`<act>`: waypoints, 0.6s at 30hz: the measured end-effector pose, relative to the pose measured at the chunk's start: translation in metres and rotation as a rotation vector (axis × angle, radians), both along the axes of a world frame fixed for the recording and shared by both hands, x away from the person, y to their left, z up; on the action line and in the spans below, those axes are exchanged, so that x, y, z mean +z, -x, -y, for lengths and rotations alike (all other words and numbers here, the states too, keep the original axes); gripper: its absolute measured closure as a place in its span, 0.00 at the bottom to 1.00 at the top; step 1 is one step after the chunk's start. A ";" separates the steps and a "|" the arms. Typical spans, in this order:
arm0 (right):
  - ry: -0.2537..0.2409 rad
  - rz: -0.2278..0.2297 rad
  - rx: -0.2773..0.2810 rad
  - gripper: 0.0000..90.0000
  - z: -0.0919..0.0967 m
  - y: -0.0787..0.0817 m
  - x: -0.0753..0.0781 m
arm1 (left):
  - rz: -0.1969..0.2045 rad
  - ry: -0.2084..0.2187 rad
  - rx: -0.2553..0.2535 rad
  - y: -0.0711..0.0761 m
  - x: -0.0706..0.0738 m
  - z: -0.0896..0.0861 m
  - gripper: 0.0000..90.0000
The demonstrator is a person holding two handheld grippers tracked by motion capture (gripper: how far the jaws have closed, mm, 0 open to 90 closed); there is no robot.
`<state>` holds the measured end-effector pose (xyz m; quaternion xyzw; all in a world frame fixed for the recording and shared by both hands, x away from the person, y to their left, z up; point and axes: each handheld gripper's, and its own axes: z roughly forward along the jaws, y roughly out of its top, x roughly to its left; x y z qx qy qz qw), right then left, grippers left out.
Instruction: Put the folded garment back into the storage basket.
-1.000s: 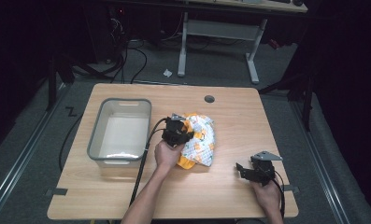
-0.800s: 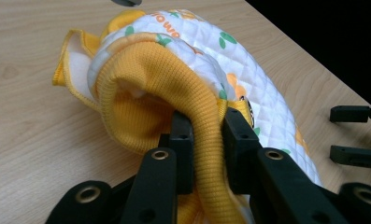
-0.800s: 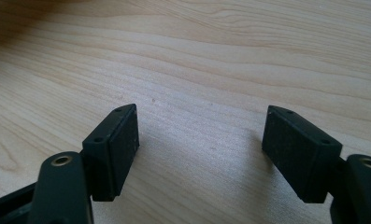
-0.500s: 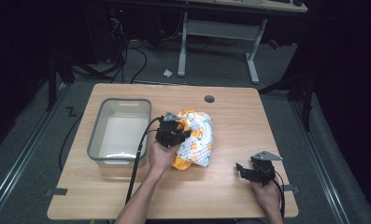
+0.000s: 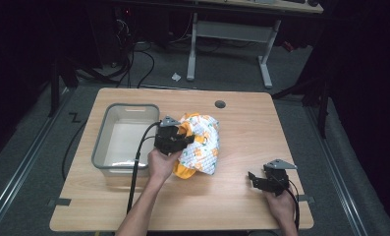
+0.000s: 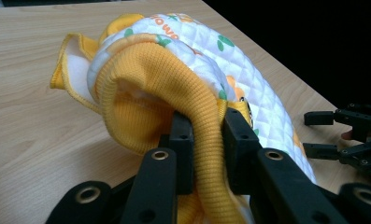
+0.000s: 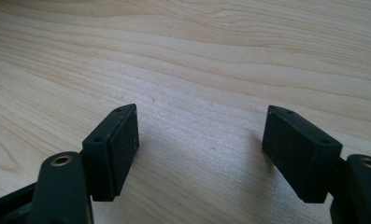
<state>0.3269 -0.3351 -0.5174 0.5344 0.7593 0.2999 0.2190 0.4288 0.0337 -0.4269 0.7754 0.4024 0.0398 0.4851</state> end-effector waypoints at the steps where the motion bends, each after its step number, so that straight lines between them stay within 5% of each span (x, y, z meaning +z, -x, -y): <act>1: 0.000 0.000 0.000 0.30 0.000 0.000 0.000 | 0.002 0.000 0.001 0.001 0.001 -0.001 0.85; 18: 0.001 0.000 0.002 0.31 0.000 0.000 0.000 | 0.018 0.021 0.023 0.006 0.010 -0.021 0.85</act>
